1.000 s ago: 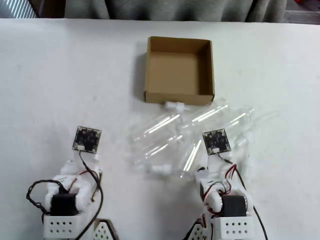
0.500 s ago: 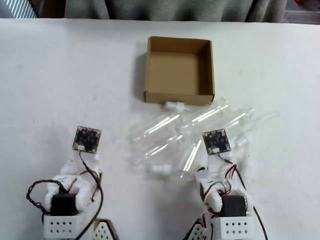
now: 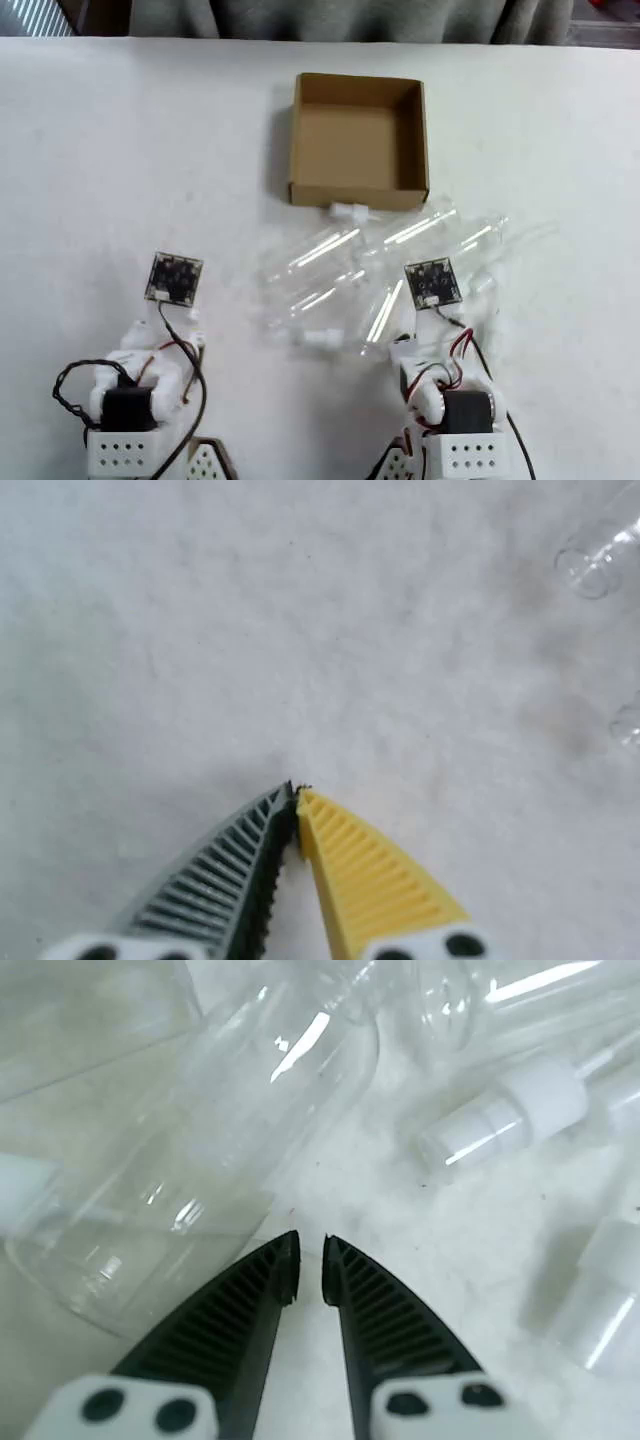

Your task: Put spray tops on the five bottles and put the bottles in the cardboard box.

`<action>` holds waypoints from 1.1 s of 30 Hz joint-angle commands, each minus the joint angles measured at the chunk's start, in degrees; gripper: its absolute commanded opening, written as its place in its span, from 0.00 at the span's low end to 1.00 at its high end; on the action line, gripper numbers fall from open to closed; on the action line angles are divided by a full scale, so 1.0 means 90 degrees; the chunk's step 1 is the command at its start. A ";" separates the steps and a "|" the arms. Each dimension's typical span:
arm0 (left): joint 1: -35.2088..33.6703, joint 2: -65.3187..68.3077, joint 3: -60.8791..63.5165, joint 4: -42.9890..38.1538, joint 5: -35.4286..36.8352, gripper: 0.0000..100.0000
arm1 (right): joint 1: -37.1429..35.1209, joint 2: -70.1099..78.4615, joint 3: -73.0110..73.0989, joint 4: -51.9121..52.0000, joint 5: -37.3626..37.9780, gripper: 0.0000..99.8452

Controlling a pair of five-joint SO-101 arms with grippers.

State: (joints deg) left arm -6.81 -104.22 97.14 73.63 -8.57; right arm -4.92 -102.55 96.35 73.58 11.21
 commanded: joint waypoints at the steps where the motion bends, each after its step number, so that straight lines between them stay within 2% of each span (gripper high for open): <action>1: 0.0073 -0.0073 -0.0020 0.0020 -0.0039 0.02 | 0.0034 -0.0073 0.0059 -0.0112 0.0000 0.03; 12: 0.0103 -0.0073 -0.0205 0.0020 -0.0049 0.02 | 0.0063 -0.0073 0.0059 -0.0112 0.0039 0.03; 22: 0.0151 -0.0073 -0.1924 -0.0342 -0.0088 0.02 | 0.0063 -0.0073 0.0059 -0.0112 0.0059 0.03; 27: 0.0151 -0.0073 -0.2432 -0.0684 -0.0928 0.02 | 0.0063 -0.0083 0.0029 -0.0103 0.0059 0.03; 31: 0.0200 -0.0073 -0.2794 -0.0850 -0.0987 0.02 | 0.0317 -0.0083 0.0029 -0.0112 0.0010 0.03; 33: 0.0474 -0.0063 -0.2872 -0.0811 -0.0938 0.02 | 0.0620 -0.0083 0.0029 -0.0132 0.0049 0.03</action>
State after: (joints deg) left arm -5.41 -104.66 75.16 67.74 -16.75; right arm -2.64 -102.55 96.35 73.58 11.21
